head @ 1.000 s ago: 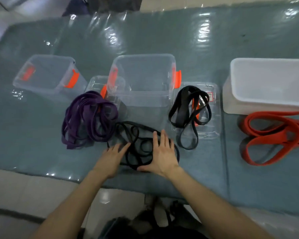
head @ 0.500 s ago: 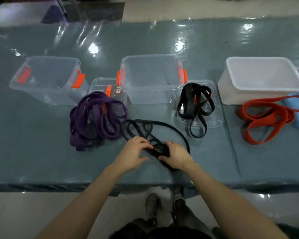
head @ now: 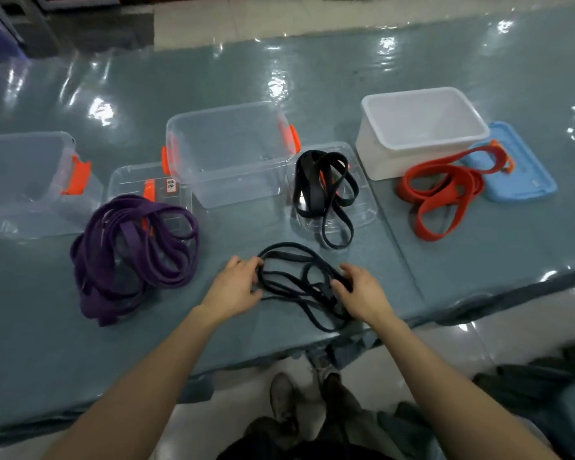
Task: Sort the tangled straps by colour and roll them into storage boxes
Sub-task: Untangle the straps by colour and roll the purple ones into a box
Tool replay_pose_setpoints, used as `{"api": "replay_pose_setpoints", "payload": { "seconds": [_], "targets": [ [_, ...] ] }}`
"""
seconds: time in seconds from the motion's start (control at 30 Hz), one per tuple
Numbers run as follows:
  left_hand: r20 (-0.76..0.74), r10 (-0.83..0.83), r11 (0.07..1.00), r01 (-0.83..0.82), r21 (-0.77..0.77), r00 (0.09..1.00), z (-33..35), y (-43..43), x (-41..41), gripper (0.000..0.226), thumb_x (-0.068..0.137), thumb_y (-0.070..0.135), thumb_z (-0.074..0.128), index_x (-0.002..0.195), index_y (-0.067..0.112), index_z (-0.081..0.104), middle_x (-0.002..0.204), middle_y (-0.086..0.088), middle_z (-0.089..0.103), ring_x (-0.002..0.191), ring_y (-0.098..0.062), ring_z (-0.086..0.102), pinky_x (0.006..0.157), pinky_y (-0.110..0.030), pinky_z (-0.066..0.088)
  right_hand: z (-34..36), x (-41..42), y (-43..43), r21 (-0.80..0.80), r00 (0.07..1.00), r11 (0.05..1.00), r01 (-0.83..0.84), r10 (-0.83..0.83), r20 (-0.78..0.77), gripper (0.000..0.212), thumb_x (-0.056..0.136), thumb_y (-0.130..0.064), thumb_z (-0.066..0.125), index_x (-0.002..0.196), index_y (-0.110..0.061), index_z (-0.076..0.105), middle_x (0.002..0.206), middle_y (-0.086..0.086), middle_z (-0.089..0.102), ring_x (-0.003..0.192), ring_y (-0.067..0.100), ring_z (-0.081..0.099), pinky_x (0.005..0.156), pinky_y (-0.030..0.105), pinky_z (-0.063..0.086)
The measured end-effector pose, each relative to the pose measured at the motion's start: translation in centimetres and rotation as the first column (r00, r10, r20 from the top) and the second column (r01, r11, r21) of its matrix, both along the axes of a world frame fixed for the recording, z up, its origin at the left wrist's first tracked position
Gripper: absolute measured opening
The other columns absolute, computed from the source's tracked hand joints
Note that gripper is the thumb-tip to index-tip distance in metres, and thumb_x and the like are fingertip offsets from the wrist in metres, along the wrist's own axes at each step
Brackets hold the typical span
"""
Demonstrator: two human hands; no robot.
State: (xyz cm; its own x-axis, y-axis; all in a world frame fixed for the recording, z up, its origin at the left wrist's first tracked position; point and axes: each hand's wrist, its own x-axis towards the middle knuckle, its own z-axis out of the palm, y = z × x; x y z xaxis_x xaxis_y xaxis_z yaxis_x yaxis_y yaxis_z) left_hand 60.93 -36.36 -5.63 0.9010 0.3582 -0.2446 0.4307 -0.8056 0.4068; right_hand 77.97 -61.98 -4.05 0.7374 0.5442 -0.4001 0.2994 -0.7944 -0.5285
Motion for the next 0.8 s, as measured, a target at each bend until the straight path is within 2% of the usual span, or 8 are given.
{"api": "replay_pose_setpoints", "payload": {
  "seconds": [0.1,0.17,0.3,0.4,0.47,0.57,0.7,0.8],
  "targets": [
    [-0.035,0.183,0.959,-0.186,-0.215,0.982,0.6,1.0,-0.4,0.028,0.093,0.024,0.076,0.120,0.031,0.071,0.088,0.010,0.074,0.091,-0.020,0.071,0.088,-0.042,0.059,0.7,0.4,1.1,-0.045,0.997,0.997,-0.068,0.069,0.024,0.032,0.101,-0.026,0.071,0.129,-0.010,0.071,0.126,0.012,0.069,0.118,0.031,0.067,0.098,0.037,0.053],
    [0.037,0.273,0.947,-0.262,-0.188,0.961,1.1,1.4,-0.5,0.018,0.093,0.026,0.078,0.109,0.033,0.074,0.097,0.008,0.075,0.094,-0.019,0.072,0.093,-0.041,0.059,3.2,1.3,2.2,0.056,0.996,0.995,-0.078,0.075,0.055,0.021,0.098,-0.025,0.075,0.115,-0.014,0.072,0.112,0.006,0.067,0.102,0.025,0.067,0.090,0.036,0.053],
    [0.090,0.253,0.894,-0.197,-0.403,0.963,5.0,1.3,1.2,0.096,0.077,0.053,0.095,0.157,0.030,0.047,0.155,0.009,0.050,0.143,-0.009,0.047,0.121,-0.034,0.039,12.2,3.2,5.2,0.353,0.992,0.930,-0.100,0.123,-0.042,0.013,0.096,-0.012,0.077,0.106,-0.017,0.071,0.092,-0.002,0.073,0.077,0.023,0.077,0.079,0.043,0.063],
    [0.137,0.144,0.811,-0.037,-0.583,0.980,9.0,0.0,4.2,0.136,0.056,0.066,0.101,0.166,0.048,0.023,0.166,0.025,0.033,0.151,0.011,0.030,0.123,-0.020,0.026,19.0,4.3,6.9,0.502,0.972,0.848,-0.169,0.228,-0.058,0.015,0.094,-0.002,0.078,0.106,-0.009,0.074,0.077,-0.004,0.073,0.068,0.024,0.077,0.071,0.033,0.063],
    [0.214,0.140,0.731,0.044,-0.680,0.967,11.4,-1.0,6.6,0.123,0.058,0.058,0.103,0.159,0.049,0.035,0.160,0.028,0.047,0.143,0.022,0.038,0.113,-0.004,0.032,23.2,4.8,7.5,0.593,0.970,0.791,-0.150,0.235,-0.068,0.016,0.092,0.001,0.080,0.102,-0.011,0.076,0.077,0.003,0.073,0.071,0.024,0.072,0.073,0.033,0.060],
    [0.224,0.094,0.645,0.112,-0.756,0.970,14.2,-1.4,9.4,0.079,0.070,0.030,0.102,0.139,0.024,0.064,0.133,0.004,0.076,0.125,-0.006,0.070,0.106,-0.020,0.051,27.9,5.8,7.1,0.721,0.979,0.691,-0.056,0.178,-0.094,0.020,0.092,0.007,0.077,0.106,-0.007,0.076,0.091,0.013,0.073,0.080,0.030,0.065,0.084,0.048,0.058],
    [0.078,-0.118,0.766,0.141,-0.627,0.990,14.2,-2.7,10.7,0.027,0.087,0.020,0.092,0.108,0.008,0.080,0.104,0.001,0.083,0.100,-0.010,0.076,0.098,-0.025,0.055,31.2,8.8,4.9,0.849,0.982,0.526,0.044,0.133,-0.134,0.020,0.092,0.005,0.075,0.110,-0.003,0.076,0.082,0.008,0.070,0.072,0.029,0.071,0.081,0.044,0.064],
    [0.037,0.019,0.732,0.011,-0.681,0.999,13.8,-3.3,9.3,0.020,0.098,0.022,0.081,0.092,0.006,0.071,0.091,-0.002,0.080,0.099,-0.021,0.079,0.088,-0.020,0.056,30.8,12.4,2.9,0.892,0.986,0.427,0.146,0.011,-0.167,0.017,0.090,0.000,0.072,0.104,-0.008,0.076,0.080,0.008,0.069,0.069,0.029,0.074,0.076,0.044,0.063]
  ]
}}
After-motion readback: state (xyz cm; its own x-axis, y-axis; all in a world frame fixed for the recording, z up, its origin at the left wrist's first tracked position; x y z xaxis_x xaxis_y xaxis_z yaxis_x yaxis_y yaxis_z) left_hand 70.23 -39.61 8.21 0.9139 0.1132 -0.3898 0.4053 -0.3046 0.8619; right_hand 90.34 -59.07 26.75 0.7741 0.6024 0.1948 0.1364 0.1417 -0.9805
